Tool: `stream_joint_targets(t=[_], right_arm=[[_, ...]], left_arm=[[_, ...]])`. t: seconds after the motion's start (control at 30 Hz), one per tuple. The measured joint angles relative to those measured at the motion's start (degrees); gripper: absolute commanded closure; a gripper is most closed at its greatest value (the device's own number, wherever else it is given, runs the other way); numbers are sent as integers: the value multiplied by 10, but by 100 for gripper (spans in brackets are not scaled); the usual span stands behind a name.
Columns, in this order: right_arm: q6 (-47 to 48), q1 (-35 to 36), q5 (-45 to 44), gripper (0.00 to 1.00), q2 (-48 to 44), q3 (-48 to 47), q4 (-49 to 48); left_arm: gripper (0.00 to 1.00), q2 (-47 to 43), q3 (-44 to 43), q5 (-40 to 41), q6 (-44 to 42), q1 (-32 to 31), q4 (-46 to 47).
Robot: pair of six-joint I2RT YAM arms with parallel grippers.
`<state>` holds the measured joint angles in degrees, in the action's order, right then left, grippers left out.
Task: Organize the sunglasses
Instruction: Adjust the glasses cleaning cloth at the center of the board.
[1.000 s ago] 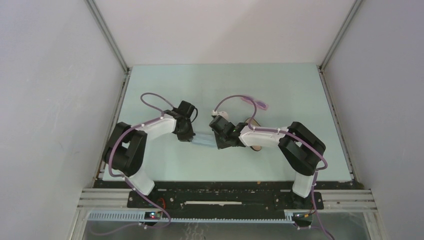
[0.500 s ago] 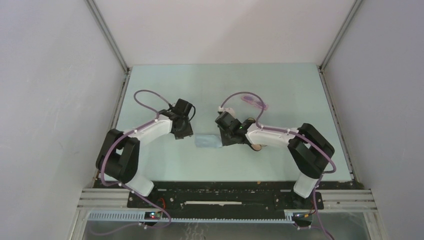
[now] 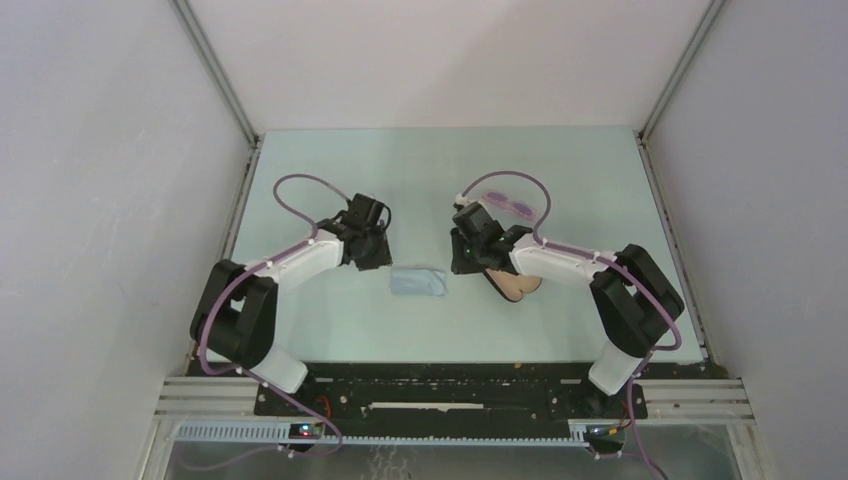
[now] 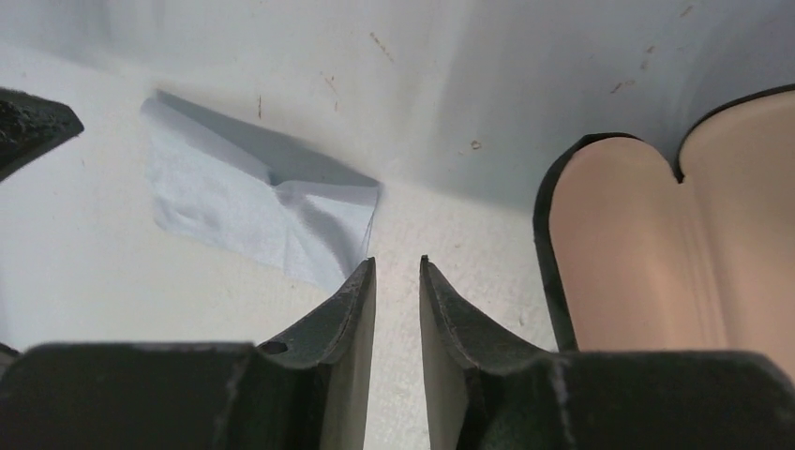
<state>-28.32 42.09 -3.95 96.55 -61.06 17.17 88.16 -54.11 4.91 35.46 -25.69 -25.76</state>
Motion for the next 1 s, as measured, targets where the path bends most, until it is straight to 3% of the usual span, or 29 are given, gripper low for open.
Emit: stream_joint_targets(t=[0.3,0.57,1.0], right_arm=[[67,-6,64,61,59,-36,19],[136,-23,95,56,122,-97,21],[219,-30,172,60,161,-144,56]], left_arm=[[37,-2,20,-24,-38,0,23],[36,-1,42,-68,-40,0,46],[42,-1,42,-66,-39,1,46]])
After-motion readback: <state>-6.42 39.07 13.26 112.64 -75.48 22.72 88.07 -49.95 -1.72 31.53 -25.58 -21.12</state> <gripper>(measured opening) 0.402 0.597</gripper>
